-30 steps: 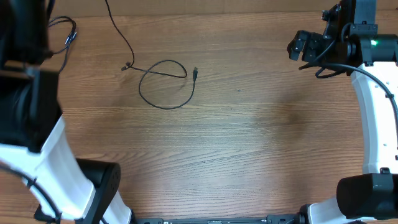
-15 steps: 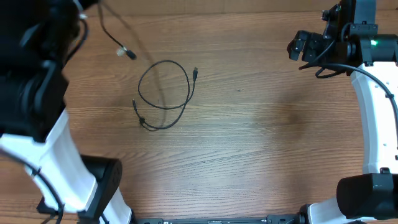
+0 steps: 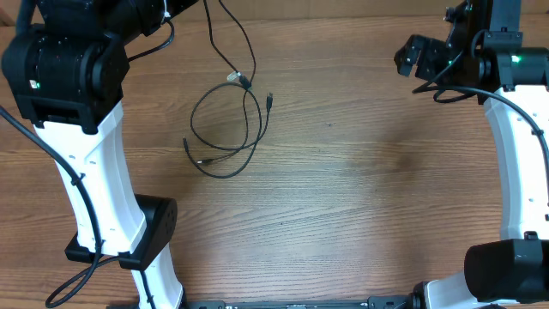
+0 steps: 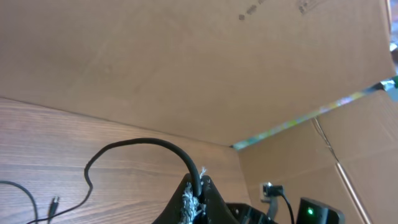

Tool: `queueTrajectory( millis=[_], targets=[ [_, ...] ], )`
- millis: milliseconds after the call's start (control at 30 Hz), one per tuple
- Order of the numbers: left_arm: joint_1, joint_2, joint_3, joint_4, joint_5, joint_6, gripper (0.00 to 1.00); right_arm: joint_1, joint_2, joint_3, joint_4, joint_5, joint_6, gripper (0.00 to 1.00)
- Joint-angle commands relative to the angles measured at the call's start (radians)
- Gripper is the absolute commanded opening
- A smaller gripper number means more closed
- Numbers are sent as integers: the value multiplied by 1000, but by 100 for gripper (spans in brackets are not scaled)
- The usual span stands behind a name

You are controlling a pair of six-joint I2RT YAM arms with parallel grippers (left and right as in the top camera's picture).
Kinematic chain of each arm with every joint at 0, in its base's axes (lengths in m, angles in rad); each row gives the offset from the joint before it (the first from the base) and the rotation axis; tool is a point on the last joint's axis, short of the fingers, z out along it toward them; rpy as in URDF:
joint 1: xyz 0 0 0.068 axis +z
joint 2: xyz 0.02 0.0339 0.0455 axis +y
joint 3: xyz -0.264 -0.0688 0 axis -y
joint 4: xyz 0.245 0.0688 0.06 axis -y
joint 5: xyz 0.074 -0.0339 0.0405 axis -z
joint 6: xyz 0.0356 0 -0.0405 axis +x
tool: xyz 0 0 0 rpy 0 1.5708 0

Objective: Untangle cables

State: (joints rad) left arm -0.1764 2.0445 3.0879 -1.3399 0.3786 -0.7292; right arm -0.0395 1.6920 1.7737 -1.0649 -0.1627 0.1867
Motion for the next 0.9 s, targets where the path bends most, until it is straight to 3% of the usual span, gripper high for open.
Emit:
queueTrajectory(
  millis=[0, 100, 167, 400, 633, 700, 867],
  targets=[
    [-11, 3, 3, 2, 55, -26, 4, -1, 3, 5, 8, -71, 27, 100],
    [-11, 3, 3, 2, 88, -142, 4, 2, 7, 4, 43, -287, 32, 100],
    [-13, 3, 3, 8, 93, -269, 4, 31, 23, -2, 61, -478, -48, 100],
    [-13, 3, 3, 12, 93, -523, 4, 229, 89, -42, 78, -691, -240, 100],
    [-14, 3, 3, 13, 170, -704, 4, 381, 107, -54, 239, -659, -251, 100],
    [-14, 3, 3, 13, 210, -756, 4, 435, 112, -54, 293, -566, -241, 100],
    [-14, 3, 3, 42, 254, -768, 4, 495, 124, -54, 400, -452, -237, 100]
  ],
)
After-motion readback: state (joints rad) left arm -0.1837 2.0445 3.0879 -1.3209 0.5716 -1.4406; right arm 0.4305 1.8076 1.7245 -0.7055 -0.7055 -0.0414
